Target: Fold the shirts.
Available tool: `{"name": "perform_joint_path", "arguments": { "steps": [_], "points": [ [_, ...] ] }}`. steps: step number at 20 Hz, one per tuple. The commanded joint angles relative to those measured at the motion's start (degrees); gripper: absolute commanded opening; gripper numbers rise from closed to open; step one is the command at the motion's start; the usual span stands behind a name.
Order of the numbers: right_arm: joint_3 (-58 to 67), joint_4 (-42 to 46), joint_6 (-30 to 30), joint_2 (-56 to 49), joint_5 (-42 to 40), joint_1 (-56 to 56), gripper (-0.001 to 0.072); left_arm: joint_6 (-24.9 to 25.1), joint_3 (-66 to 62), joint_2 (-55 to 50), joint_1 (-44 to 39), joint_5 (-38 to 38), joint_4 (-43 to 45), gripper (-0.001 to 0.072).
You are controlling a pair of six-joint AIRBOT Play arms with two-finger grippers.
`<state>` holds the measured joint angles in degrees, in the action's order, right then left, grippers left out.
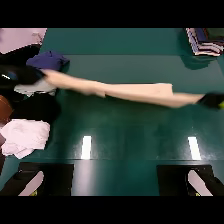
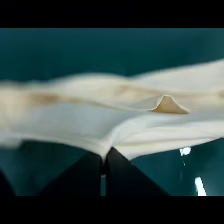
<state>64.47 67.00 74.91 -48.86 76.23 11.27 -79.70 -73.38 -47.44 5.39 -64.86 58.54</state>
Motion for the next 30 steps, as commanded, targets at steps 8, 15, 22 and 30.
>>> {"name": "perform_joint_path", "arguments": {
  "steps": [8,15,22,30],
  "points": [
    [57.07,0.63,2.12,3.41,2.01,7.08,0.0012,-9.03,-54.23,3.93,0.07,-3.41,1.88,0.0025],
    [46.01,-3.37,3.15,-3.32,8.98,7.67,0.0012,-10.29,-35.78,0.02,0.07,-10.82,1.27,0.0025],
    [26.21,5.18,4.35,-26.36,12.24,-5.51,0.0011,-5.55,-10.51,-21.51,-0.13,-10.01,-0.24,0.0026],
    [44.0,5.01,6.16,-53.86,4.2,-9.81,0.0012,-1.86,-22.91,-48.96,-0.11,4.57,-3.28,0.0026]
  ]
}}
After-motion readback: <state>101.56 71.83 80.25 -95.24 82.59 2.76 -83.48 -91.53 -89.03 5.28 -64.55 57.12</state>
